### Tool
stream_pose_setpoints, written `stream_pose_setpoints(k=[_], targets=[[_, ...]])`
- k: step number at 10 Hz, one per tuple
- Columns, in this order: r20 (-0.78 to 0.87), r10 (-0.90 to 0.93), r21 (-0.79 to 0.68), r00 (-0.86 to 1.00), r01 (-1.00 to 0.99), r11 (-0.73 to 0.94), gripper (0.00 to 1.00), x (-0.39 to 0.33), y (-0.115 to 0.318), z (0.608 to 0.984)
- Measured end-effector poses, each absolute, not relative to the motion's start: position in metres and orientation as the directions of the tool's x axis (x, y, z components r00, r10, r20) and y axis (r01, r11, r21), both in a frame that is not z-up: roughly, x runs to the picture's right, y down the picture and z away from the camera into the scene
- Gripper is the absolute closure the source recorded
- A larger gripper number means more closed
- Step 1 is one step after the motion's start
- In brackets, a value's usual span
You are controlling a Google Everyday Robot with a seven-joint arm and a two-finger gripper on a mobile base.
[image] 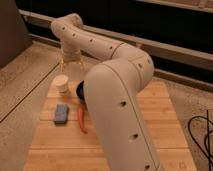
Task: Pick up the ceramic cup
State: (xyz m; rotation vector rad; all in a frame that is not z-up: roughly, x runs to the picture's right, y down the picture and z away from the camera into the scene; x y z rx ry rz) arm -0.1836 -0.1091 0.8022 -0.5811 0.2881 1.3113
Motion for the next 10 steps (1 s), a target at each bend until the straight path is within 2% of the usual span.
stream_pose_setpoints(k=[10], targets=[[-0.650,0.688,-0.274,0.323,-0.944,0.185,0.35,-0.212,-0.058,0.860]])
